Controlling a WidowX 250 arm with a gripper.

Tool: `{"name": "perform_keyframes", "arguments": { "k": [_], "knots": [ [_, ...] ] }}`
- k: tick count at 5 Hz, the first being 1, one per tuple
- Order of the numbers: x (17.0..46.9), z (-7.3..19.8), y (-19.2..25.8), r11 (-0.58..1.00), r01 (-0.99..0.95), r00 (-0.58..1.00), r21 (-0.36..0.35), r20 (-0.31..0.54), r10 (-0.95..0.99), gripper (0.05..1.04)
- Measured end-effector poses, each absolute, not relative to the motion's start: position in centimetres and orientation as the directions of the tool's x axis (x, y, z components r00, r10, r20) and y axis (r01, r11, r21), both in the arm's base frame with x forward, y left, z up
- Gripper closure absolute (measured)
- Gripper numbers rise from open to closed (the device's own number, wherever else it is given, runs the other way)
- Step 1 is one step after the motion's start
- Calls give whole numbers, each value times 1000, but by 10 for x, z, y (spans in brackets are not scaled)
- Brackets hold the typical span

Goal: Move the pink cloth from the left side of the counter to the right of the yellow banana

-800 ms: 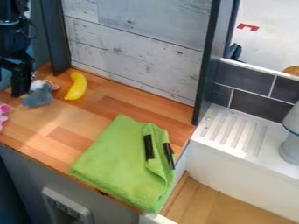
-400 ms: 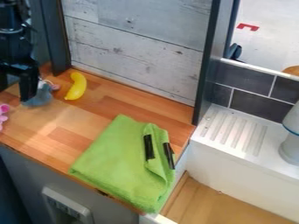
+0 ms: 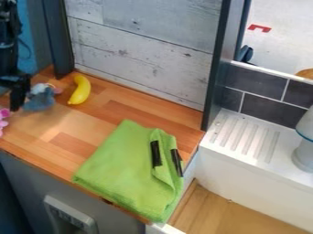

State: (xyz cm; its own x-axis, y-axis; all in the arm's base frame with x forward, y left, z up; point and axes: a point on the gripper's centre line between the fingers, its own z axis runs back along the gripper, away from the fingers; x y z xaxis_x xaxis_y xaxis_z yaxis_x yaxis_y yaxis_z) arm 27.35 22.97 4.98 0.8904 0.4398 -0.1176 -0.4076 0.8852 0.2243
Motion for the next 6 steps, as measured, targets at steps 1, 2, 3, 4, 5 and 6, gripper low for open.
{"name": "perform_keyframes", "arguments": {
  "k": [1, 2, 3, 4, 5, 6],
  "knots": [
    [267, 44, 234, 868, -416, 876, 271, -138, 463, 83],
    [254, 33, 236, 852, -404, 855, 331, -195, 481, 83],
    [250, 30, 242, 839, -403, 846, 366, -201, 494, 83],
    [253, 12, 247, 839, -392, 836, 377, -235, 496, 133],
    [262, 9, 251, 845, -394, 843, 362, -225, 489, 373],
    [260, 8, 244, 866, -400, 850, 300, -231, 473, 572]
  ]
}}
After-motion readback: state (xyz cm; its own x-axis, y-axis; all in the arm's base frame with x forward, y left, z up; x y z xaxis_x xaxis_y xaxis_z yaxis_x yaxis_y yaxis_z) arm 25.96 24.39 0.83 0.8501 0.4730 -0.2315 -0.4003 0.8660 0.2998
